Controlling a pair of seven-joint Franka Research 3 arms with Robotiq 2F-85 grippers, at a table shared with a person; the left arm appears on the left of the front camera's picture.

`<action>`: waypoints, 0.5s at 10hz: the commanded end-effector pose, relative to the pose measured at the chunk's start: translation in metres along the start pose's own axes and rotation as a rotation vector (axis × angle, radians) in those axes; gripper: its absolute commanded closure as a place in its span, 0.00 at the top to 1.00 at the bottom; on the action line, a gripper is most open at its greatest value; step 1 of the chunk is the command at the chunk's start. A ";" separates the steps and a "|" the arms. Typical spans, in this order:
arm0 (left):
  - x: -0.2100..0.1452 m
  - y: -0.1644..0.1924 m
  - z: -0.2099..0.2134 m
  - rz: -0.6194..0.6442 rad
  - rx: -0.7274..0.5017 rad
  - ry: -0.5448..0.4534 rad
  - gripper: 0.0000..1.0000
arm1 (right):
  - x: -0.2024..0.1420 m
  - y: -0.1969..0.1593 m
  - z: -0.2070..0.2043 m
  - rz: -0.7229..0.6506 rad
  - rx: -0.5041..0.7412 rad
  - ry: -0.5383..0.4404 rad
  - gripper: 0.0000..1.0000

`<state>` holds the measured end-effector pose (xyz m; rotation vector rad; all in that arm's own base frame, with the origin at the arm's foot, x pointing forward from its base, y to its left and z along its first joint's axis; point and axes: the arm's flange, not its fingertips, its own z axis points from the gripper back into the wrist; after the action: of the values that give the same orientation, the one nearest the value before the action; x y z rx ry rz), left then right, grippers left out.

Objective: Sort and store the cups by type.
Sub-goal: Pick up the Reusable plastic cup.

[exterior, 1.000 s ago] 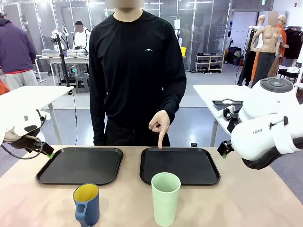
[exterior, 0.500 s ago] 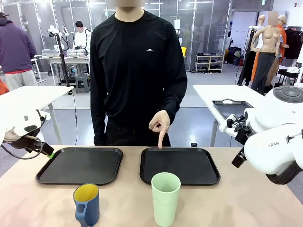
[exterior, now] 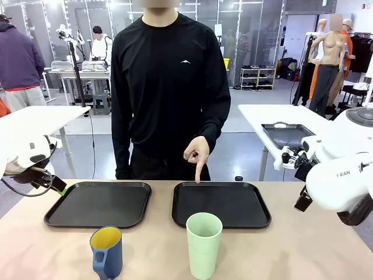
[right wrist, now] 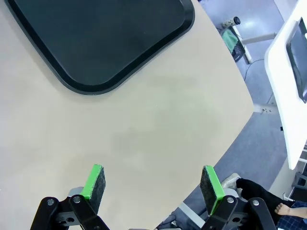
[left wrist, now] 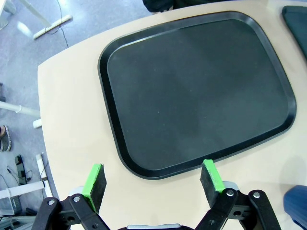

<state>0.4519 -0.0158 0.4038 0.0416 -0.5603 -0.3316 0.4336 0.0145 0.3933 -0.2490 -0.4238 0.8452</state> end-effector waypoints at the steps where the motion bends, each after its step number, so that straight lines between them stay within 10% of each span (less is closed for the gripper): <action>1: 0.000 0.002 0.000 -0.009 0.004 0.001 1.00 | 0.004 0.002 0.002 -0.047 -0.017 -0.002 1.00; 5: 0.000 0.002 0.000 -0.009 0.004 0.001 1.00 | -0.019 0.005 -0.003 0.117 0.064 -0.037 1.00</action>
<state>0.4519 -0.0157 0.4038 0.0416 -0.5603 -0.3315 0.4346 0.0166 0.3928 -0.2412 -0.4250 0.8667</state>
